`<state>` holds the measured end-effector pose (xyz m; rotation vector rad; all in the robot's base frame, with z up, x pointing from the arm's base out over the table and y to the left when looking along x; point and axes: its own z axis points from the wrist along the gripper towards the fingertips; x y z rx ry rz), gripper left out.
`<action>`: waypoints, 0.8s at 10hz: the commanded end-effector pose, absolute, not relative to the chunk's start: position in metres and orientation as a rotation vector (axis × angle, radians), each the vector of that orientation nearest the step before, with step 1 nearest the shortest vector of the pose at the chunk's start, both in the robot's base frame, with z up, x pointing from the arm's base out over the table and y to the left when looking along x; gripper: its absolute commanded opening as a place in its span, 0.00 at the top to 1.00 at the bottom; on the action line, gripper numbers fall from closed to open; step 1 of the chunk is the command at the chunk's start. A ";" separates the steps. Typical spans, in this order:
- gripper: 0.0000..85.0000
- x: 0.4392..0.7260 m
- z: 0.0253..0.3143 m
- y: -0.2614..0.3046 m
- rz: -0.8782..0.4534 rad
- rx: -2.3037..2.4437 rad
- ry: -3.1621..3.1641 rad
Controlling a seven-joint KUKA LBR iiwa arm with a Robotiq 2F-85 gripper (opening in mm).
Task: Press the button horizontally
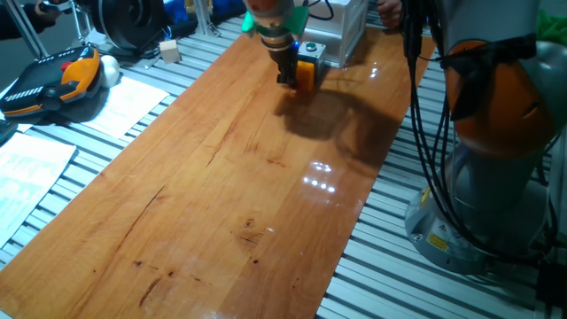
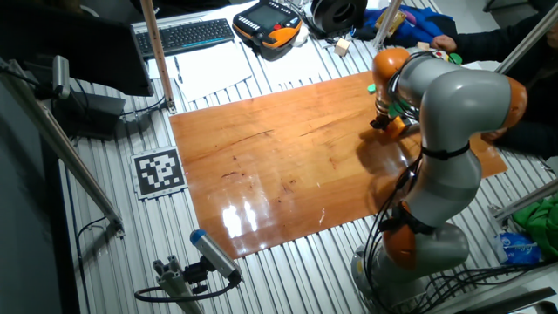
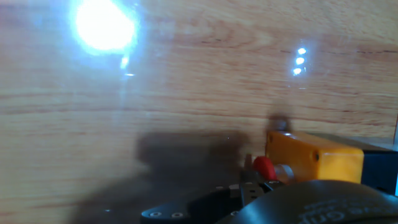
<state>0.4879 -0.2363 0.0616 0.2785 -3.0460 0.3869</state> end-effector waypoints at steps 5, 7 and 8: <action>1.00 0.488 0.062 -0.245 0.372 0.302 -3.052; 1.00 0.489 0.062 -0.237 0.356 0.279 -3.056; 1.00 0.491 0.063 -0.229 0.346 0.259 -3.054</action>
